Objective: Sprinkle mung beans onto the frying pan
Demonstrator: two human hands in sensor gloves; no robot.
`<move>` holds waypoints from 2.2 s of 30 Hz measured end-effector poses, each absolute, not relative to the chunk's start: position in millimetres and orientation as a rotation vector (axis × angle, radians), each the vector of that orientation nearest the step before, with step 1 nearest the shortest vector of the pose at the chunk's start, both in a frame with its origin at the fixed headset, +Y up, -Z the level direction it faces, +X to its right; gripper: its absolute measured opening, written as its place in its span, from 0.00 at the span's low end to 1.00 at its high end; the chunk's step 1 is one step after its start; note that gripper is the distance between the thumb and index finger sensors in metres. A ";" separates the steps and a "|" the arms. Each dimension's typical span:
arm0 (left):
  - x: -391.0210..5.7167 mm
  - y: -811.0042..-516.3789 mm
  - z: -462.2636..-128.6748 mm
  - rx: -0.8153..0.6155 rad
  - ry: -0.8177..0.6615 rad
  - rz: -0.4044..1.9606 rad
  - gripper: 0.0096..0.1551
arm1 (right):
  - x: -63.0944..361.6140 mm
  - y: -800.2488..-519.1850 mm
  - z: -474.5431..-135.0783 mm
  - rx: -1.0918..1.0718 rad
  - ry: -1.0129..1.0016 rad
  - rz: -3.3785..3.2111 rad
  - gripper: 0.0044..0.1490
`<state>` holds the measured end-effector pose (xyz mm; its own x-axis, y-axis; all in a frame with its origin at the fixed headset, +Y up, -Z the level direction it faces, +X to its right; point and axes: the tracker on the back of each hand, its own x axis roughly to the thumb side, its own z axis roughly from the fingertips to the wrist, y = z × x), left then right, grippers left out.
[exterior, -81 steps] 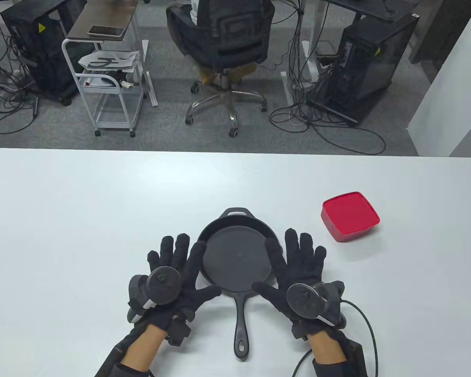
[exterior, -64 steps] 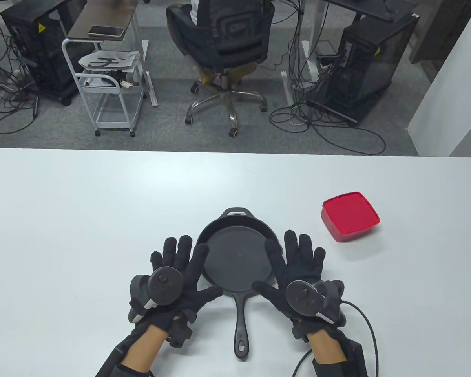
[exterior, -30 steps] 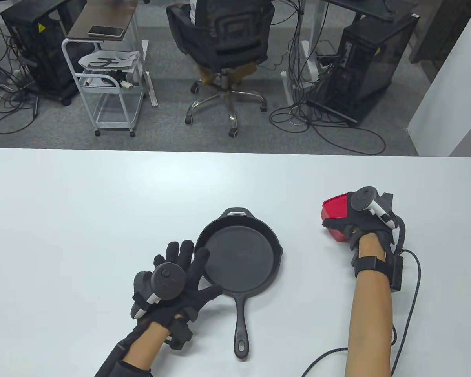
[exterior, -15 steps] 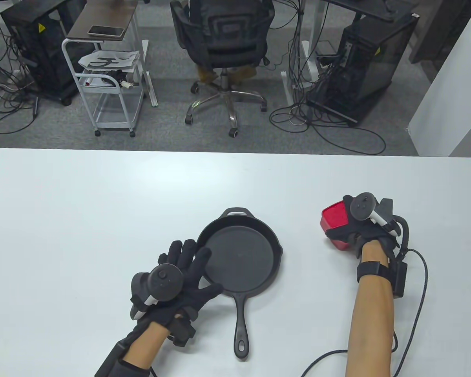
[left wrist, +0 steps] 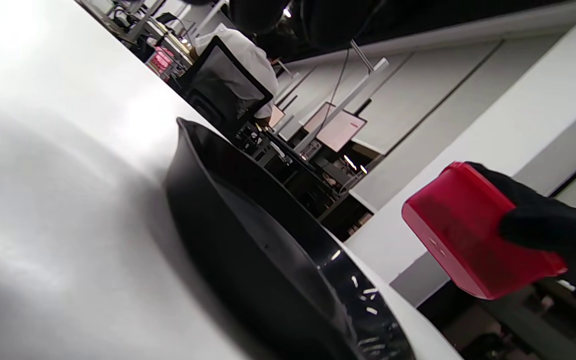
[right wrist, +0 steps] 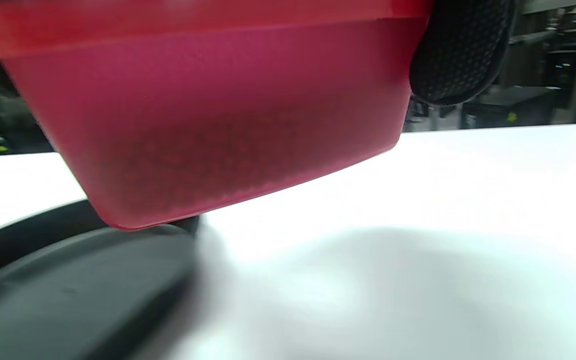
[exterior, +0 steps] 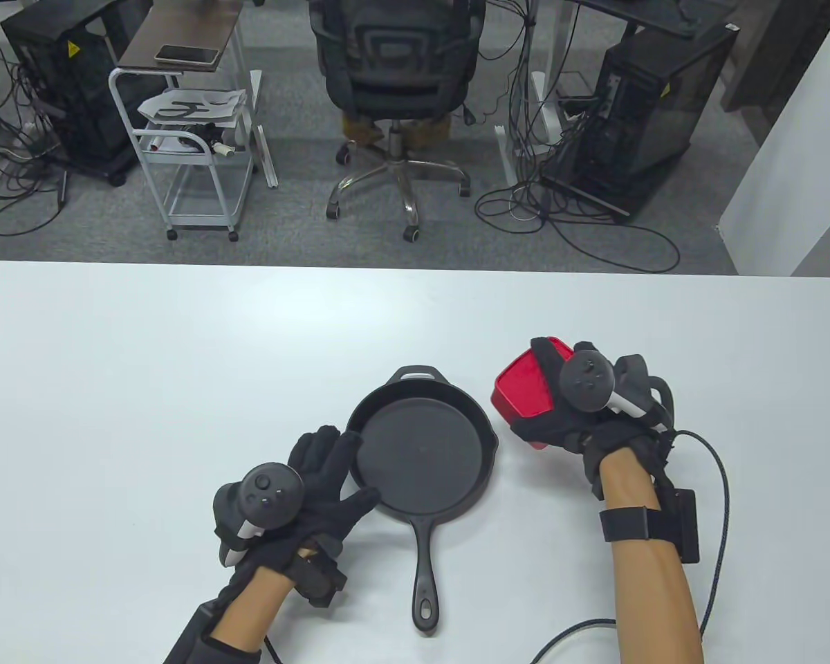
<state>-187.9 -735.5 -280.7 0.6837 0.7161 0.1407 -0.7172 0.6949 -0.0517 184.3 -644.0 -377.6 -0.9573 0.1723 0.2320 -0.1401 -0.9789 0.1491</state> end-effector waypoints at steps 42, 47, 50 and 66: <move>-172.2 -767.9 -277.3 -0.307 -0.088 1.733 0.46 | 95.4 -665.6 -304.6 0.361 0.101 2.483 0.55; -167.3 -768.1 -275.4 -0.315 -0.108 1.737 0.46 | 96.2 -688.8 -310.4 0.346 0.204 2.347 0.44; -167.6 -769.3 -276.3 -0.310 -0.104 1.730 0.46 | 95.6 -696.1 -308.7 0.312 0.166 2.220 0.42; -165.5 -768.2 -270.7 -0.279 -0.040 1.694 0.45 | 94.8 -711.0 -297.5 0.195 0.028 1.869 0.32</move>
